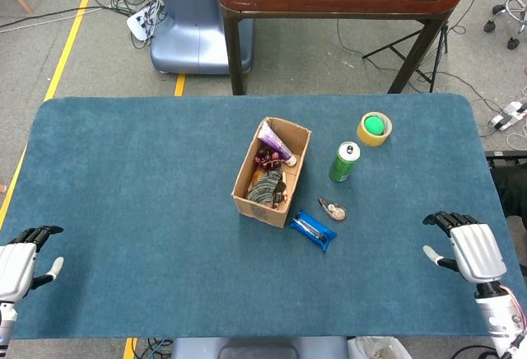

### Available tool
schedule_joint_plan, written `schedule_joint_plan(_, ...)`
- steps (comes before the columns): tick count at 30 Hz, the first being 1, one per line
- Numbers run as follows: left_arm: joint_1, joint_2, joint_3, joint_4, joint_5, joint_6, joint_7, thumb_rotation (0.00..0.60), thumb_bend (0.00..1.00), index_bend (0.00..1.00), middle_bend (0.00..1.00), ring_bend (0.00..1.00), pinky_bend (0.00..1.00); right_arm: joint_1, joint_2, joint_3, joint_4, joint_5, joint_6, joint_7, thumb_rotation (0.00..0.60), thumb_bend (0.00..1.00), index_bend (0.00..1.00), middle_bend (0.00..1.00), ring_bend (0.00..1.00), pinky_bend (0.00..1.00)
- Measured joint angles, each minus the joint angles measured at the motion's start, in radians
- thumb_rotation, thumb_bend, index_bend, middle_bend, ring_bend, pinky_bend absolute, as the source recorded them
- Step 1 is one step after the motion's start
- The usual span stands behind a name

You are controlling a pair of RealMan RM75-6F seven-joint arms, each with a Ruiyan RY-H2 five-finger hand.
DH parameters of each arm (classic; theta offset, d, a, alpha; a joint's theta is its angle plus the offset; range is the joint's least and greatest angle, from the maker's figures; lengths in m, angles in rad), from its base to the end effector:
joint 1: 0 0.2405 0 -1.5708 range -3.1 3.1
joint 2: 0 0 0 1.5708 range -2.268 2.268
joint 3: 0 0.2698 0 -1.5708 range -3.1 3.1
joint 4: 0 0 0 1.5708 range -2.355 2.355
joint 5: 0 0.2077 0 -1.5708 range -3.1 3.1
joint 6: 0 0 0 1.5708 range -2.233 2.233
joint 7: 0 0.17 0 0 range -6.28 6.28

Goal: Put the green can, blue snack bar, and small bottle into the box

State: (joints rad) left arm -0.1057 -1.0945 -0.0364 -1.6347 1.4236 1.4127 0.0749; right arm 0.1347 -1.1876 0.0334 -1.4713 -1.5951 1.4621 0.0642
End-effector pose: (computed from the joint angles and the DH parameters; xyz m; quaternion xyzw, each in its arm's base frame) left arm -0.3331 0.2108 0.1648 -0.6058 -0.4003 -0.3350 0.6005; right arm -0.3226 -0.2217 0.1445 0.6381 -0.3620 0.4026 0.5474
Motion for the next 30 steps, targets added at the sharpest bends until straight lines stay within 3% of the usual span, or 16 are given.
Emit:
schedule_joint_plan(11,0.01,0.008,-0.001,-0.008,-0.007,0.011,-0.005,0.6,0.31,0.29,0.32,0.27,0.44,0.01,-0.019,0.02,0.007,0.037,-0.012,-0.001,0.6,0.11,0.42,0.38,0.36,0.47)
schedule_joint_plan(20,0.013,0.018,0.0,-0.018,0.006,0.02,-0.017,0.6,0.31,0.29,0.32,0.27,0.44,0.05,-0.072,0.098,0.046,0.11,-0.033,0.1,0.6,0.06,0.36,0.28,0.26,0.42)
schedule_joint_plan(24,0.015,0.02,0.0,-0.022,0.007,0.023,-0.018,0.6,0.31,0.29,0.32,0.27,0.44,0.1,-0.095,0.142,0.071,0.153,-0.101,0.203,0.6,0.06,0.32,0.25,0.24,0.42)
schedule_joint_plan(30,0.015,0.021,0.0,-0.022,0.006,0.021,-0.019,0.6,0.31,0.29,0.32,0.27,0.44,0.188,-0.151,0.215,0.141,0.231,-0.197,0.255,0.6,0.03,0.24,0.17,0.16,0.37)
